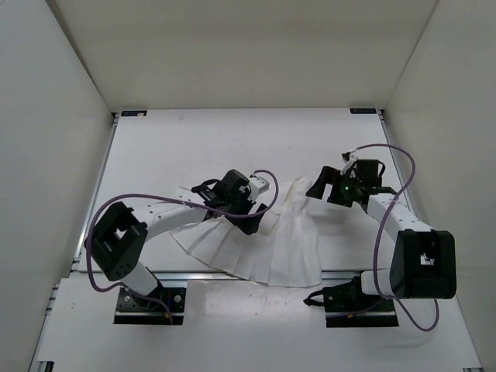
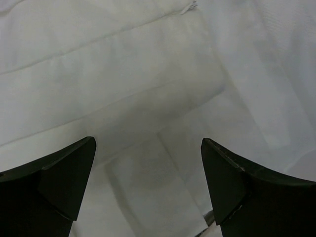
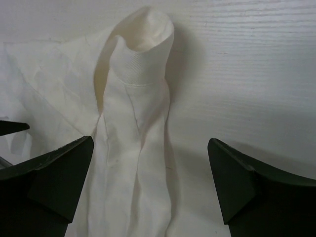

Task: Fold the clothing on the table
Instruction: Flatten the skirt out

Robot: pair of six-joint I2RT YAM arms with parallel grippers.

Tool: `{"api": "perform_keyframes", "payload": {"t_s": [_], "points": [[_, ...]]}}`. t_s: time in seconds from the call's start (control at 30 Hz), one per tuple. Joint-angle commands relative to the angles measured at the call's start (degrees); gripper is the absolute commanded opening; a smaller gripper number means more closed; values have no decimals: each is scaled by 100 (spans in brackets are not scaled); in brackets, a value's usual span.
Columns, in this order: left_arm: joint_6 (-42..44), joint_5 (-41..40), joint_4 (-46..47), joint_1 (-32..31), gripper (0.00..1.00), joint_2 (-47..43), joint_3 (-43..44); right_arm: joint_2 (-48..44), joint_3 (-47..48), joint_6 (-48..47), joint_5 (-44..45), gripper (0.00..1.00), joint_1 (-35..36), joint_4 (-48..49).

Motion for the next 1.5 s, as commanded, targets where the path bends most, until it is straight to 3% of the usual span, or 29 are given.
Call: {"api": "perform_keyframes", "payload": {"t_s": [0.0,0.23,0.3,0.37,0.4,0.43,0.47,0.5,0.53,0.63,0.73,0.93,1.17,1.27,1.47], "points": [[503,-126,88,-7,99,54,154,222,71,220,-96,97,251,483],[987,-532,-325,-342,99,1065,921,890,413,528,247,90,543,800],[1022,-672,-334,-299,94,1074,930,1075,536,529,178,86,560,870],[944,-857,-167,-281,79,1022,868,1347,677,546,134,79,508,967],[943,-883,-158,-237,58,1004,885,1383,712,563,133,72,491,1011],[847,-988,-54,-167,37,969,859,1497,808,598,107,60,534,1064],[716,-998,61,-132,22,891,833,1620,922,651,89,52,517,1116],[654,-980,131,-18,14,803,798,1699,950,651,98,37,526,1152],[592,-998,236,79,0,811,797,1796,1054,712,81,22,526,1204],[250,-1251,430,316,0,635,858,2024,1336,704,98,0,517,1213],[12,-1375,616,684,0,486,1025,2218,1643,634,46,0,482,1188],[-76,-1060,308,1782,0,459,2403,2307,2777,327,-534,0,411,1011],[-234,-374,167,2715,0,397,3776,2043,4788,-245,-1053,0,385,502],[-208,-338,185,2717,0,319,4128,1833,5167,-342,-966,0,455,501],[2,-584,-9,2330,0,-313,4041,1068,4932,-719,-720,0,754,230]]}}
